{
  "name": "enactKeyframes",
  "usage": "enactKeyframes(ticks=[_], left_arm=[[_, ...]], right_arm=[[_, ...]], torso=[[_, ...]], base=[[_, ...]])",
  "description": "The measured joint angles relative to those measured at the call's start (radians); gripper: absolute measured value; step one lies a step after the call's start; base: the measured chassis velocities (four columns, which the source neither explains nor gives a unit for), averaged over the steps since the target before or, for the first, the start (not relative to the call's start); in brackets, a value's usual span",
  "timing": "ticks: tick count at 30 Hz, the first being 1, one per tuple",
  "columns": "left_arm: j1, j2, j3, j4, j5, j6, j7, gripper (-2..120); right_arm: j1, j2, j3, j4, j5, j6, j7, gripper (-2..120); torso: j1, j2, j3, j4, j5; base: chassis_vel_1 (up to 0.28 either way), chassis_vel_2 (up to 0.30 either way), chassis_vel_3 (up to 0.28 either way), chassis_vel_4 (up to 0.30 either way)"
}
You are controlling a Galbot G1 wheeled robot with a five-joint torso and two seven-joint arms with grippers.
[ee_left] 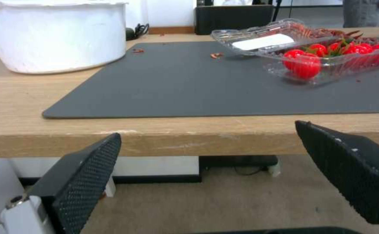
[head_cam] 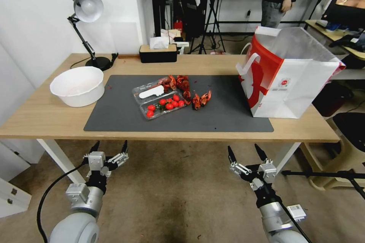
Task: Pick up the trash from the table and place it into the takeout bag.
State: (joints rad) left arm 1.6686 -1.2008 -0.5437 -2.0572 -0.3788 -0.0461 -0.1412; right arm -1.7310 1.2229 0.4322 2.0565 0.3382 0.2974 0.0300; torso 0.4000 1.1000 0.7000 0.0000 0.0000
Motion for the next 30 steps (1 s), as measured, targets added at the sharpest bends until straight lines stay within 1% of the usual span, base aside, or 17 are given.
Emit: enactKeyframes(ticks=[30], left_arm=[[0.0,0.0,0.0,0.0,0.0,0.001,0.0,100]], right_arm=[[0.0,0.0,0.0,0.0,0.0,0.0,0.0,100]], torso=[[0.0,0.0,0.0,0.0,0.0]], base=[[0.0,0.0,0.0,0.0]])
